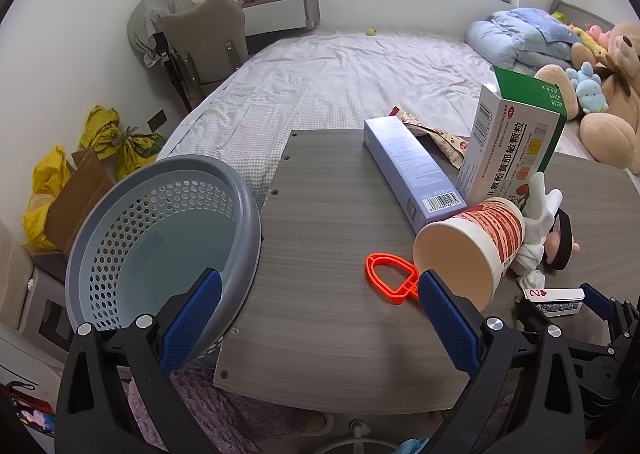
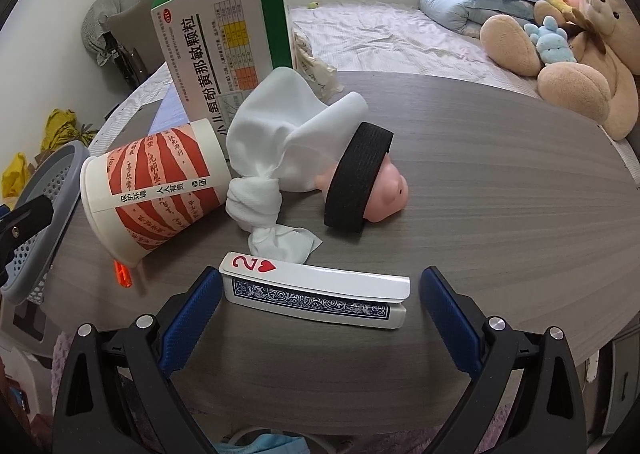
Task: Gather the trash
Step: 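Move the right tool to the playing card and close on it, then grasp the red-and-white paper cup with the left tool while the right tool holds the card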
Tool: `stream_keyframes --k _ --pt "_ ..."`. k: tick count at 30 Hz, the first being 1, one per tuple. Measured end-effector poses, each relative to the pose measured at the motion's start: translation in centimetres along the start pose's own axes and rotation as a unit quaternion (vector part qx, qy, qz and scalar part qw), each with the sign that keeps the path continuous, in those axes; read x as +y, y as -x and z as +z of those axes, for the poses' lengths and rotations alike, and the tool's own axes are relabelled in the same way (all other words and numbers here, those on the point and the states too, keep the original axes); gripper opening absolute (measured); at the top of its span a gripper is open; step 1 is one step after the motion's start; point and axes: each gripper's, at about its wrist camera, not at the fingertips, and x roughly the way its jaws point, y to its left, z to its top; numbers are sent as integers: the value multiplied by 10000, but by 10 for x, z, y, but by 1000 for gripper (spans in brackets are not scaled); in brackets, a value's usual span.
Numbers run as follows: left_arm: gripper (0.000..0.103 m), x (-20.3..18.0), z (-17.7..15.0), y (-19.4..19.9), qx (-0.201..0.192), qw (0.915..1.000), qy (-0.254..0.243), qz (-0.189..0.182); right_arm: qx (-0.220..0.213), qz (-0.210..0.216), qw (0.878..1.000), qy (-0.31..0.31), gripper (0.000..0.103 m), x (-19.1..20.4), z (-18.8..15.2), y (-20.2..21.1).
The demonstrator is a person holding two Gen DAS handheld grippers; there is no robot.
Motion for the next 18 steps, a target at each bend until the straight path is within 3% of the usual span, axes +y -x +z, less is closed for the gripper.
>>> stream_keyframes --k 5,8,18 --pt "97 -1 0 0 9 10000 4 -16 -72 -25 9999 128 94 9 -4 0" --pt "97 -1 0 0 40 9999 -6 -97 -142 10 9997 175 84 9 -5 2" --pt "97 -17 -1 8 -11 9985 -235 -486 -219 214 9995 24 84 -6 0 16"
